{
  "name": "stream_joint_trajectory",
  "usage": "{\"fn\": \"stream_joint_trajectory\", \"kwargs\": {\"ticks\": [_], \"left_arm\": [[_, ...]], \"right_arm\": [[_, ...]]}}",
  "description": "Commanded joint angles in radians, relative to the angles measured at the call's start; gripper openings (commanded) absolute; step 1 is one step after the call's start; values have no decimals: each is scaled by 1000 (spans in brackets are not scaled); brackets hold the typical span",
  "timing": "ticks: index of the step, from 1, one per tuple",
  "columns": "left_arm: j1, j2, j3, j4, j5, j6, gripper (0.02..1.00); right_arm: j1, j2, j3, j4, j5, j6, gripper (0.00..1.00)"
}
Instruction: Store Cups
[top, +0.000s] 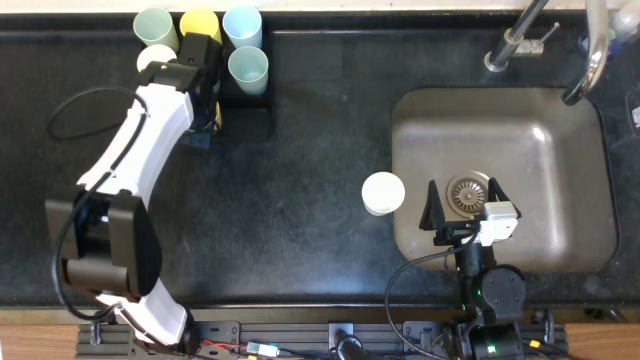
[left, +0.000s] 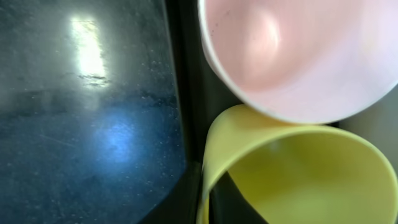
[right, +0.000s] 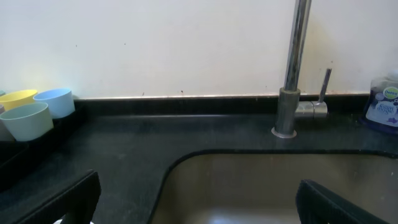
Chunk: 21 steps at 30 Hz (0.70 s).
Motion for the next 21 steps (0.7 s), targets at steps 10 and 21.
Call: {"fn": "stream_joint_trajectory", "kwargs": {"ticks": [10,21], "left_arm": [[-7,-66,-7,5,-6,-3,421],[-9,-359,-16,92,-122,263,454]], "right_arm": [[-4,-8,-13,6,-2,-3,996],[-4,-8,-13,6,-2,-3,998]]}}
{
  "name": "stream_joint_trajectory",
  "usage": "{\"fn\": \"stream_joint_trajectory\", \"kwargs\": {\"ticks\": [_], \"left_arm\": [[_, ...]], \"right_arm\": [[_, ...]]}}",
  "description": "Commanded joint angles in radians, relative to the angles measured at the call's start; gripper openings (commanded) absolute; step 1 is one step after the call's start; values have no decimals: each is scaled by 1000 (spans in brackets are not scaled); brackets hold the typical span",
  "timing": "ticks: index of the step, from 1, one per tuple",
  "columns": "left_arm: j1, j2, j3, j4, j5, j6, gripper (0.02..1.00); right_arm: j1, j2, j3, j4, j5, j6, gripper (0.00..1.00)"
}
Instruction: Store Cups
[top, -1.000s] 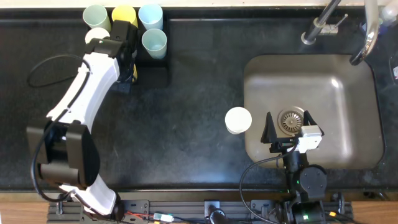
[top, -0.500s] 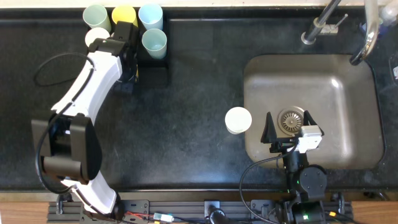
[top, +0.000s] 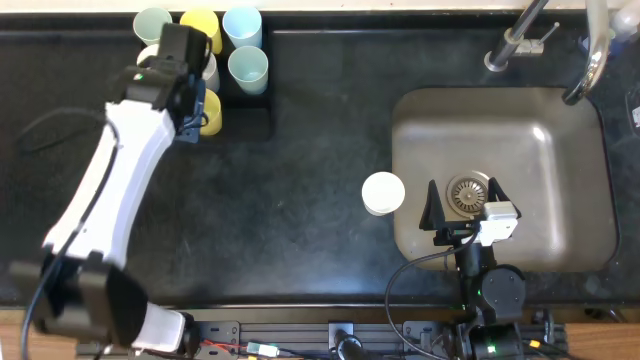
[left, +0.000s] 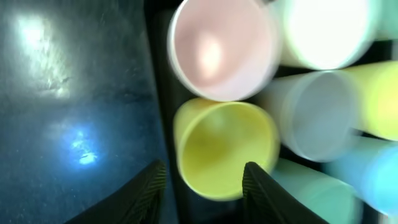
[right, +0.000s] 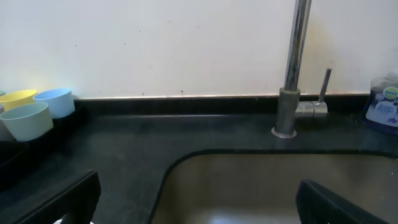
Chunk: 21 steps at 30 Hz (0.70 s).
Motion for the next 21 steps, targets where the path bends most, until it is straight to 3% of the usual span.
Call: {"fn": "stream_joint_trajectory", "kwargs": {"ticks": [1,3,5,8,11,15,21], "left_arm": [[-6,-198,-32,169,-96,385,465],[-6,-272,-76,343,-58,655,509],[-6,-357,-146,525,27,904,625],[-4,-490,-282,741,126,1125,794],[-3,-614,-434,916,170,1222,849],[14,-855,-737,1210,258,1330,1000],[45,-1062,-974,1299,299,1342,1000]], "right_arm": [[-4,-8,-13,6,-2,-3,998],[-4,-8,-13,6,-2,-3,996],[-4,-8,-13,6,-2,-3,996],[-4,-8,-13,6,-2,-3,996],[-4,-8,-13,6,-2,-3,996],[-4,-8,-13,6,-2,-3,996],[-4,-8,-13,6,-2,-3,998]]}}
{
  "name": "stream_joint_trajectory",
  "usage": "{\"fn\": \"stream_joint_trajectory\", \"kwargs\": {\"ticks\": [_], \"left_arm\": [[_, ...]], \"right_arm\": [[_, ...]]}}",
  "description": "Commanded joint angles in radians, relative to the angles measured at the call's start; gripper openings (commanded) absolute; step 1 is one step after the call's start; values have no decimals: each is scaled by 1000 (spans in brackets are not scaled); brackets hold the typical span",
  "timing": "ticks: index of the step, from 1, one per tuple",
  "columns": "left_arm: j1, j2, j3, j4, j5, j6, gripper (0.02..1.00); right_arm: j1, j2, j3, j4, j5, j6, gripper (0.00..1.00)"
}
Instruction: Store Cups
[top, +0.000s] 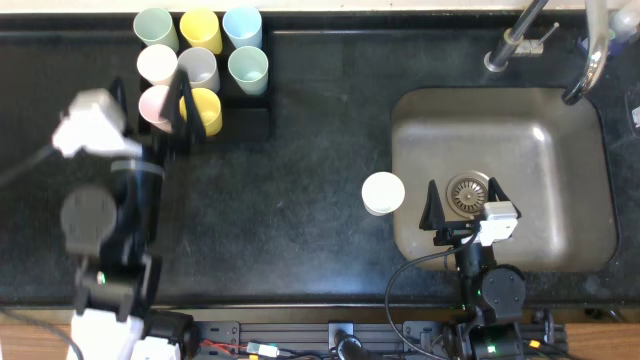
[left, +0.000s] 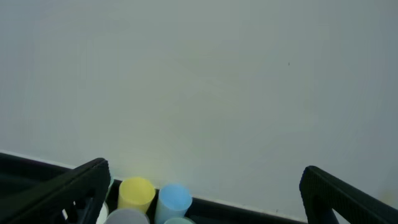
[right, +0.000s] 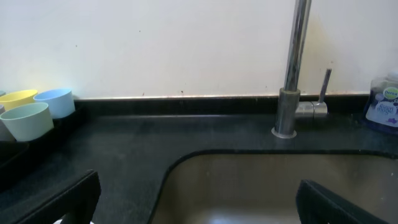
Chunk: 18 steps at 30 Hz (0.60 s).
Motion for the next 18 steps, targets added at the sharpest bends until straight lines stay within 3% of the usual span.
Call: {"fn": "stream_joint_trajectory", "kwargs": {"ticks": [1,18], "left_arm": [[32,-173,-185,35,68,73,1000],[48,-562,-564,36,129,118,1000]], "right_arm": [[-4,-8,-13,6,-2,-3,998],[-4,-8,-13,6,-2,-3,998]]}}
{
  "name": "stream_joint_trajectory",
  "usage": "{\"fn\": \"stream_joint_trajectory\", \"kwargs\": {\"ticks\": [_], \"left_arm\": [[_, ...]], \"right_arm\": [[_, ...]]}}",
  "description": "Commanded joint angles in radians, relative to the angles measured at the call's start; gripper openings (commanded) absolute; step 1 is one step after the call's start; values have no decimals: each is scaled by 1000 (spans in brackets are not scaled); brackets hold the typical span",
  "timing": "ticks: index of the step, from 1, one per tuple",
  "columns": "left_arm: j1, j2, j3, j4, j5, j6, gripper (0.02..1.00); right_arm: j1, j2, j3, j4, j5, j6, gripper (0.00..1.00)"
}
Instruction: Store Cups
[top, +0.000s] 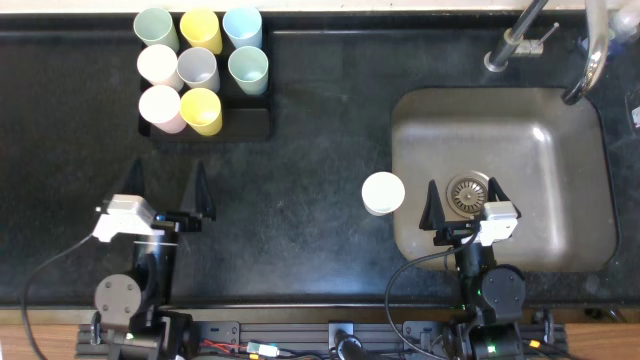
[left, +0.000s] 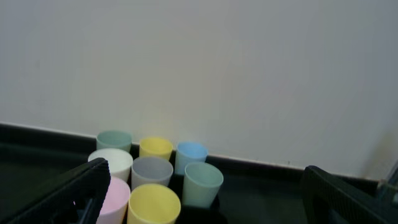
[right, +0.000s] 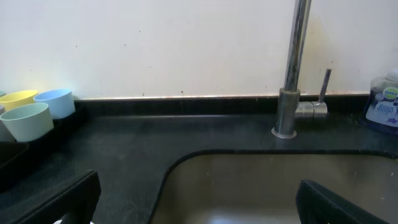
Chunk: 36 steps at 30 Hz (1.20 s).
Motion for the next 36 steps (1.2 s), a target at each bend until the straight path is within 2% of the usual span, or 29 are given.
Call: {"fn": "stream_joint_trajectory", "kwargs": {"ticks": [1,9,14,22,29,36], "left_arm": [[8,-91,-79,-25,39,23,1000],[60,-244,-119,-275,80,23,1000],[63,-243,-118,-413,87,23,1000],[71,-242,-118,-407,87,24,1000],[43,-242,-118,-407,87,156,1000],[35,-242,-118,-407,87,157,1000]], "right_arm": [[-4,-8,-13,6,-3,-3,998],[-4,-8,-13,6,-3,-3,998],[-4,-8,-13,6,-3,-3,998],[-4,-8,-13,6,-3,-3,996],[-4,-8,-13,6,-3,-3,996],[-4,-8,-13,6,-3,-3,998]]}}
